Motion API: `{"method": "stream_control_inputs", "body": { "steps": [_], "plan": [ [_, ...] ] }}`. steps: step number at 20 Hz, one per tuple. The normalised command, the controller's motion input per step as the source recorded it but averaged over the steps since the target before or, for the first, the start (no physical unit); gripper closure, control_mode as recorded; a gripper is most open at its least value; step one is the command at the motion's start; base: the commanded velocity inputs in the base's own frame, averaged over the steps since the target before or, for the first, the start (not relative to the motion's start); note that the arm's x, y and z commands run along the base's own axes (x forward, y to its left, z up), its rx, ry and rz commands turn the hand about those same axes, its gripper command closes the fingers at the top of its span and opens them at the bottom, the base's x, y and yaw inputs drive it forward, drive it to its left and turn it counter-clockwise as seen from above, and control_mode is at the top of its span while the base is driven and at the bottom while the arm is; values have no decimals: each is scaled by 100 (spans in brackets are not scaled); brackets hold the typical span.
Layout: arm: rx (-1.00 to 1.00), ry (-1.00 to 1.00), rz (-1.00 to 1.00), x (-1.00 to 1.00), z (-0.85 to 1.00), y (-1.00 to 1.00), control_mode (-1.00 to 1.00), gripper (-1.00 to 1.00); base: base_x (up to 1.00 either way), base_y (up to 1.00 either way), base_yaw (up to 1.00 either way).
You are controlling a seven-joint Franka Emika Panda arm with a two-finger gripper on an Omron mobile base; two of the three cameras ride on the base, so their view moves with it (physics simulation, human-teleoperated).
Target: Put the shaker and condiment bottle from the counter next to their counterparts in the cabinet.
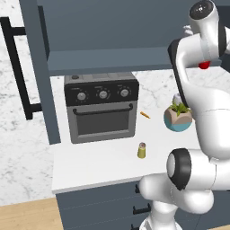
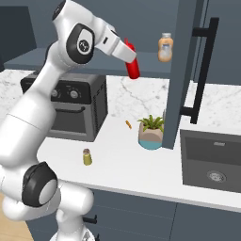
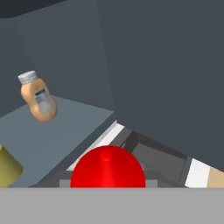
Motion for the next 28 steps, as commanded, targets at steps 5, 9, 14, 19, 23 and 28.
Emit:
{"method": "stream_control_inputs", "body": {
  "steps": [5, 9, 14, 19, 23, 28],
  "plan": [
    [0, 0, 0, 0, 2, -22, -100, 100, 0, 0, 0],
    [0, 0, 0, 7, 7, -26, -100, 100, 0, 0, 0],
    [0, 0, 0, 14, 2, -14, -100, 100, 0, 0, 0],
    [0, 0, 0, 19, 0, -5, -100, 100, 0, 0, 0],
    [0, 3, 2, 28, 0, -9, -100, 100, 0, 0, 0],
    [0, 5, 4, 32, 0, -21, -100, 100, 0, 0, 0]
  ]
}}
